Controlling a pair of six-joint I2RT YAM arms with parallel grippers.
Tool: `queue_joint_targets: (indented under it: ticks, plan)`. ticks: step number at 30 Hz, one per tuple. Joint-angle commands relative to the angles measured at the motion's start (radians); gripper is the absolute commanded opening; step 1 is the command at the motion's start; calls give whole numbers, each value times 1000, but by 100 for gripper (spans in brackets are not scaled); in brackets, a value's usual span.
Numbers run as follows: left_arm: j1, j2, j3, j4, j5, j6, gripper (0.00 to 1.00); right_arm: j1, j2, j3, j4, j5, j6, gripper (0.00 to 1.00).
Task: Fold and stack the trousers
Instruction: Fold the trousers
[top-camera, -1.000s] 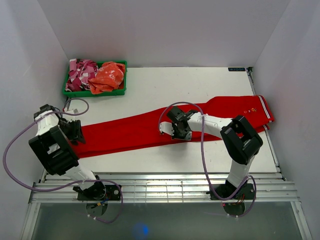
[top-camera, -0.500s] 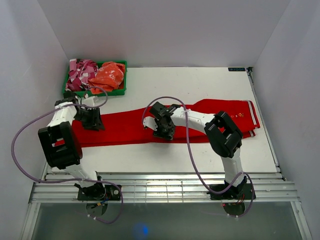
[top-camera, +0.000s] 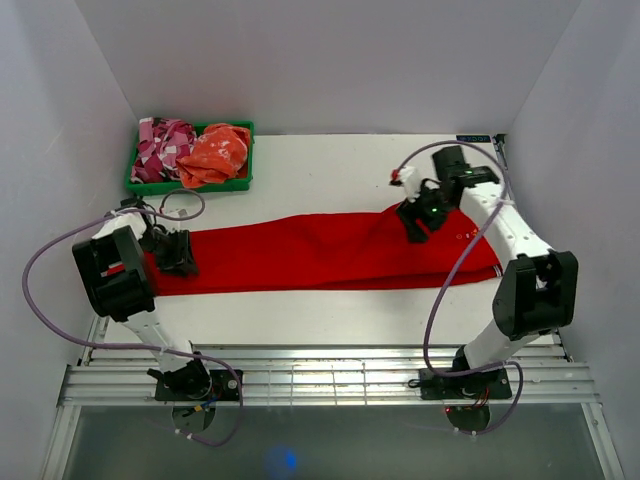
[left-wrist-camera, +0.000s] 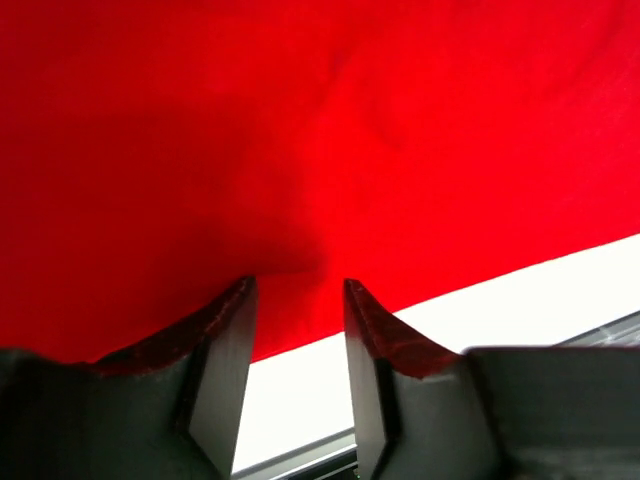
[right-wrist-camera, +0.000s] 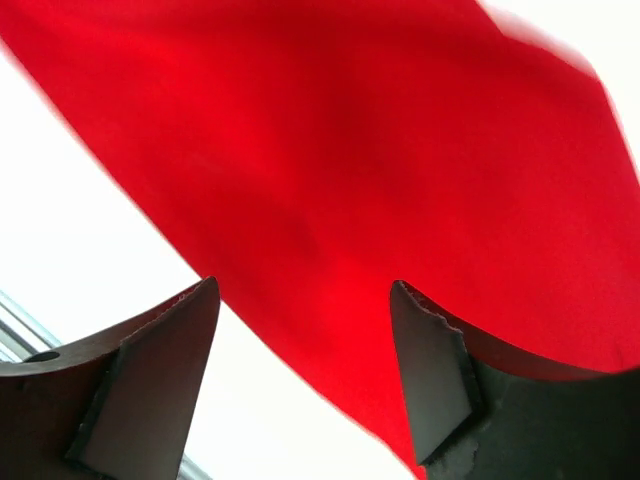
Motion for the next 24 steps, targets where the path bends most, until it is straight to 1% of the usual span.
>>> queue_joint_targets:
  ticks: [1, 2, 3, 4, 5, 6, 7, 8, 9, 11, 12, 13, 14, 15, 17, 18, 20, 21, 23, 24]
  plan:
    - [12, -47, 60, -39, 70, 126, 53, -190, -70, 16, -164, -60, -84, 71]
    - [4, -59, 69, -50, 94, 141, 55, -236, -72, 33, -198, -61, -88, 70]
    - [-20, -73, 88, -61, 113, 166, 57, -328, -66, 46, -218, -71, -86, 70]
    - [-36, -110, 94, -73, 154, 183, 58, -383, -61, 59, -233, -97, -82, 70]
    - [-52, -133, 97, -73, 166, 197, 59, -431, -55, 70, -241, -100, -68, 71]
    - [-94, -156, 97, -70, 176, 207, 60, -474, -48, 95, -244, -107, -31, 72]
    - [-115, -202, 94, -63, 182, 226, 61, -565, -28, 114, -253, -141, -20, 73]
    - [-141, -224, 91, -50, 191, 234, 62, -610, -18, 132, -262, -159, -3, 75]
    - [-196, -243, 88, -38, 193, 243, 62, -688, -8, 154, -266, -173, 13, 76]
    - [-258, -306, 65, 5, 205, 269, 65, -753, 15, 166, -266, -201, 64, 85]
    - [-331, -325, 54, 29, 200, 273, 66, -804, 28, 172, -258, -207, 79, 88]
    - [-367, -345, 41, 60, 193, 275, 69, -825, 34, 177, -250, -209, 108, 89]
    - [-431, -362, 13, 119, 182, 284, 70, -845, 43, 180, -241, -206, 121, 92]
    - [-529, -383, 1, 150, 147, 287, 71, -884, 64, 183, -235, -204, 133, 95]
    - [-624, -385, -19, 236, 111, 292, 72, -918, 92, 192, -229, -219, 161, 96]
    - [-711, -364, -18, 256, 96, 292, 72, -940, 106, 194, -230, -235, 168, 96]
    - [-790, -322, 8, 296, 56, 296, 72, -953, 150, 176, -224, -290, 184, 95]
    - [-862, -273, 19, 307, 42, 298, 72, -953, 173, 160, -214, -307, 184, 95]
    - [-921, -226, 43, 347, 9, 304, 72, -953, 192, 108, -169, -377, 185, 93]
    - [-972, -202, 72, 362, -2, 307, 73, -953, 210, 93, -157, -403, 187, 92]
